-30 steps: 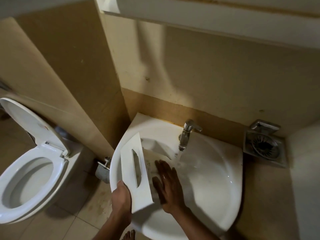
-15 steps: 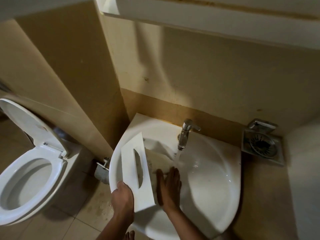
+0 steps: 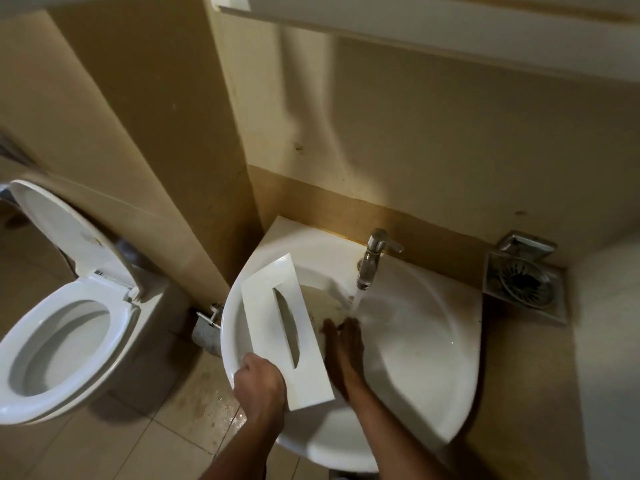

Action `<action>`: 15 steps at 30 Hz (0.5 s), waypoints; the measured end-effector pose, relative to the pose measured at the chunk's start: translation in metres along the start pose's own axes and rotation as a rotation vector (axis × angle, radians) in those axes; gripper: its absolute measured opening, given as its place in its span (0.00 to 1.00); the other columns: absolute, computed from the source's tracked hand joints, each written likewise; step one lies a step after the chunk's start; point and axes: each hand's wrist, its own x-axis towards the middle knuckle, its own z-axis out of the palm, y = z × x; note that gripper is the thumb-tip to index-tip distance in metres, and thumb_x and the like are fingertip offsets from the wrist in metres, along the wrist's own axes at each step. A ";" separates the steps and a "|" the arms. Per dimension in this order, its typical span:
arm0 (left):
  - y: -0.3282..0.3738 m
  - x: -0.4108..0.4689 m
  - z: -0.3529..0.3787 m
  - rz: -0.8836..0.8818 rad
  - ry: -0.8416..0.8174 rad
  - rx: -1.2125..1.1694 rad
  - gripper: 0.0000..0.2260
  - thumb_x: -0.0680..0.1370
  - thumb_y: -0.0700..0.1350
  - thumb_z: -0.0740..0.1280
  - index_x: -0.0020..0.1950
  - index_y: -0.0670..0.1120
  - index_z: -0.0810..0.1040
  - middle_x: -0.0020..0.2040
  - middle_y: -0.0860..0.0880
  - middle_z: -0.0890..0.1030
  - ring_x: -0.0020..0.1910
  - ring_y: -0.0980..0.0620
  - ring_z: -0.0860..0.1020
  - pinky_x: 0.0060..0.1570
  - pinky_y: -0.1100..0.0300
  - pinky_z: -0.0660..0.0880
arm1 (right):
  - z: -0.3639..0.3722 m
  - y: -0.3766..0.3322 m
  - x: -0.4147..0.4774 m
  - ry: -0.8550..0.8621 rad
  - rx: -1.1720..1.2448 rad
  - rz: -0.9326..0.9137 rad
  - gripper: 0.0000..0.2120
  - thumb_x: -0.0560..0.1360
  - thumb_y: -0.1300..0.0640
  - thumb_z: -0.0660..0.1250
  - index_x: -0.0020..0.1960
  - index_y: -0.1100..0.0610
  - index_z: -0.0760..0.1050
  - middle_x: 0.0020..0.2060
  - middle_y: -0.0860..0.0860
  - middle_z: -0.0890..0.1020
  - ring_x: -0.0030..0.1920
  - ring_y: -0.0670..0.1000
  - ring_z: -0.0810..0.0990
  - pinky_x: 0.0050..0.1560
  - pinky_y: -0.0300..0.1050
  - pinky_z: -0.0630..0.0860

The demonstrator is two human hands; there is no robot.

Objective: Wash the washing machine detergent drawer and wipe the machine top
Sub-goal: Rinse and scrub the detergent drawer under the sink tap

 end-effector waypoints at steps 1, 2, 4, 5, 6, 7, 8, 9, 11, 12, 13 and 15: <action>-0.003 -0.005 0.001 0.006 0.011 -0.009 0.19 0.83 0.52 0.51 0.54 0.39 0.73 0.51 0.39 0.78 0.50 0.37 0.76 0.58 0.45 0.75 | -0.003 -0.007 0.012 0.000 0.045 0.108 0.40 0.75 0.32 0.53 0.77 0.59 0.61 0.76 0.56 0.62 0.75 0.57 0.61 0.74 0.55 0.59; -0.005 -0.009 0.002 0.019 0.023 -0.024 0.19 0.83 0.52 0.51 0.54 0.38 0.74 0.50 0.40 0.77 0.50 0.38 0.75 0.57 0.46 0.74 | -0.004 -0.012 0.021 0.001 0.048 0.170 0.42 0.72 0.30 0.53 0.74 0.60 0.65 0.75 0.57 0.64 0.73 0.58 0.64 0.73 0.57 0.62; -0.008 -0.012 0.001 0.024 0.047 -0.048 0.20 0.83 0.52 0.51 0.55 0.39 0.74 0.47 0.42 0.77 0.49 0.38 0.76 0.57 0.45 0.75 | -0.001 -0.013 0.019 -0.014 -0.024 0.135 0.44 0.72 0.29 0.51 0.73 0.62 0.66 0.74 0.58 0.63 0.74 0.59 0.62 0.73 0.58 0.60; -0.008 -0.010 0.001 0.011 0.039 -0.053 0.19 0.83 0.53 0.52 0.55 0.39 0.74 0.46 0.42 0.77 0.48 0.38 0.76 0.57 0.44 0.76 | 0.001 -0.007 0.010 -0.016 -0.074 0.026 0.46 0.72 0.27 0.48 0.74 0.63 0.63 0.76 0.58 0.61 0.75 0.58 0.59 0.75 0.58 0.57; -0.007 -0.008 0.000 -0.002 0.027 -0.057 0.19 0.83 0.54 0.52 0.56 0.40 0.74 0.47 0.42 0.77 0.49 0.38 0.77 0.57 0.44 0.76 | 0.001 0.002 -0.002 -0.022 -0.127 -0.113 0.50 0.70 0.25 0.44 0.76 0.62 0.60 0.77 0.56 0.58 0.77 0.56 0.55 0.76 0.57 0.53; -0.008 -0.006 0.001 -0.013 0.019 -0.055 0.19 0.83 0.54 0.52 0.56 0.40 0.73 0.48 0.42 0.77 0.49 0.38 0.77 0.58 0.43 0.76 | -0.001 0.015 -0.011 -0.029 -0.161 -0.254 0.52 0.68 0.23 0.40 0.78 0.59 0.56 0.78 0.51 0.54 0.79 0.52 0.51 0.78 0.54 0.48; -0.008 -0.006 0.001 -0.019 0.012 -0.056 0.20 0.83 0.54 0.52 0.57 0.40 0.74 0.49 0.42 0.77 0.49 0.38 0.77 0.58 0.43 0.76 | -0.004 0.026 -0.016 -0.056 -0.151 -0.356 0.49 0.68 0.23 0.40 0.79 0.54 0.54 0.78 0.46 0.52 0.78 0.46 0.48 0.78 0.49 0.45; -0.009 -0.006 0.002 -0.018 0.012 -0.053 0.21 0.83 0.55 0.52 0.57 0.40 0.75 0.49 0.42 0.77 0.49 0.38 0.77 0.59 0.42 0.77 | -0.008 0.032 -0.015 -0.068 -0.086 -0.420 0.42 0.72 0.26 0.43 0.78 0.50 0.55 0.76 0.44 0.53 0.77 0.40 0.50 0.78 0.44 0.47; -0.011 -0.009 0.003 -0.003 0.010 -0.050 0.22 0.83 0.54 0.52 0.57 0.39 0.76 0.48 0.42 0.77 0.48 0.38 0.77 0.59 0.42 0.76 | -0.017 0.026 0.002 0.024 0.180 -0.373 0.23 0.81 0.43 0.55 0.73 0.50 0.66 0.72 0.47 0.68 0.71 0.38 0.65 0.72 0.41 0.61; -0.011 -0.008 0.003 0.003 0.006 -0.056 0.22 0.83 0.54 0.51 0.58 0.38 0.76 0.48 0.42 0.77 0.48 0.38 0.77 0.59 0.42 0.76 | -0.022 0.015 0.012 0.089 0.280 -0.235 0.17 0.82 0.51 0.57 0.69 0.52 0.72 0.67 0.50 0.75 0.67 0.45 0.73 0.66 0.42 0.68; -0.011 -0.005 0.002 -0.007 0.007 -0.067 0.23 0.83 0.54 0.52 0.60 0.38 0.76 0.49 0.42 0.78 0.49 0.39 0.77 0.59 0.43 0.76 | -0.028 0.002 0.025 0.138 0.392 -0.055 0.14 0.81 0.56 0.58 0.63 0.55 0.77 0.61 0.53 0.80 0.60 0.52 0.77 0.60 0.45 0.71; -0.007 0.004 0.000 -0.048 0.008 -0.085 0.24 0.83 0.54 0.51 0.65 0.37 0.74 0.56 0.40 0.79 0.51 0.39 0.76 0.61 0.45 0.75 | -0.040 -0.017 0.046 0.162 0.685 0.162 0.11 0.77 0.64 0.58 0.47 0.59 0.80 0.44 0.55 0.83 0.46 0.56 0.80 0.49 0.47 0.76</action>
